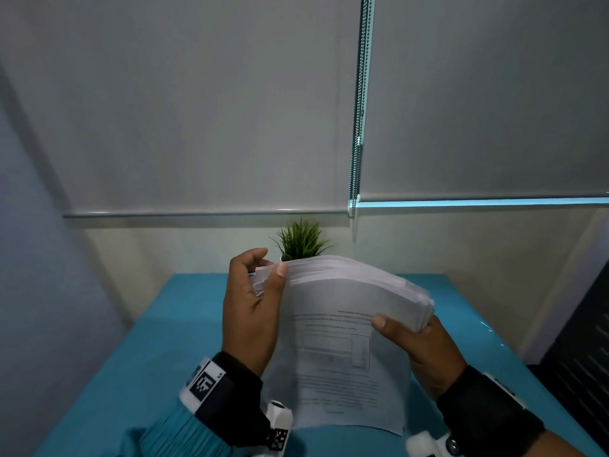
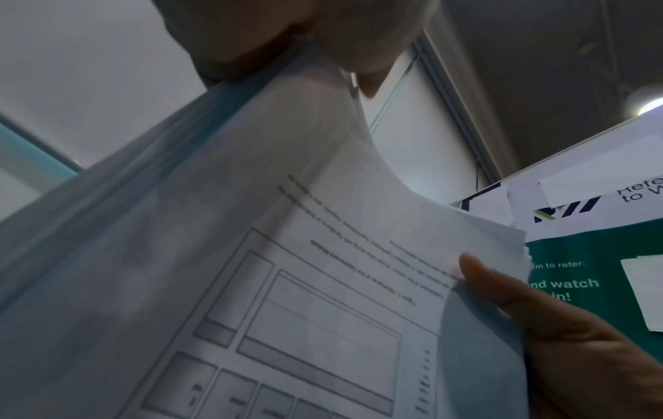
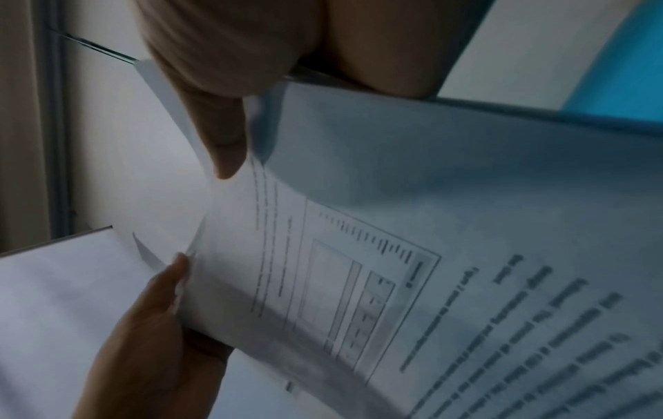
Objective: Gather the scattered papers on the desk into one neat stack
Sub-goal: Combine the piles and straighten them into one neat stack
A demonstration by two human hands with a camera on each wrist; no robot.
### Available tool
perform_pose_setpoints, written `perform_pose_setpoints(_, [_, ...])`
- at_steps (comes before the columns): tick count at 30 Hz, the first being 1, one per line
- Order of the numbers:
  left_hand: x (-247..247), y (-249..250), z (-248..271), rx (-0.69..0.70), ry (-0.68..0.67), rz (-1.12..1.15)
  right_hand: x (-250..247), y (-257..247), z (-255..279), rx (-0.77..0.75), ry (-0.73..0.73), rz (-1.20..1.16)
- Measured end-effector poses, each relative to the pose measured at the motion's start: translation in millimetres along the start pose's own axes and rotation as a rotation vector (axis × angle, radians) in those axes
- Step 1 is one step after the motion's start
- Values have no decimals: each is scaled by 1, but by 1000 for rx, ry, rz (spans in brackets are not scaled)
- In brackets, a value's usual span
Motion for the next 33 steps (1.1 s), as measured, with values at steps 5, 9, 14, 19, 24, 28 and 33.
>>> perform_pose_setpoints(5, [6,-3,-2,8,-10,11,-4,0,-1,-4,10,41])
perform_pose_setpoints(9, [4,-8,-1,-38,41,223,-10,1,-2,5,56,4])
perform_pose_setpoints(14, [14,-55,22,-140,-175,266,-13,9,-1,38,6,-19])
perform_pose_setpoints(19, [27,-51,34,-88,-193,240,-11,12,2,11,83,3])
perform_pose_setpoints(24, [15,-24,18,-10,-113,266,-15,-8,-5,-46,54,-23])
perform_pose_setpoints(28, [8,-26,17,1,-118,220,-18,12,-4,-21,-10,-14])
perform_pose_setpoints(33, [-1,-6,7,290,-114,-189,-24,20,-5,-49,16,-7])
Point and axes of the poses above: each hand's wrist, its own z-axis away from the middle knuckle, its own x-axis out of the palm, y = z × x, the point moved 5 cm from there along -z, towards the middle knuckle, and after that the axes turned 9 degrees about -y, right-handed, at the moved point
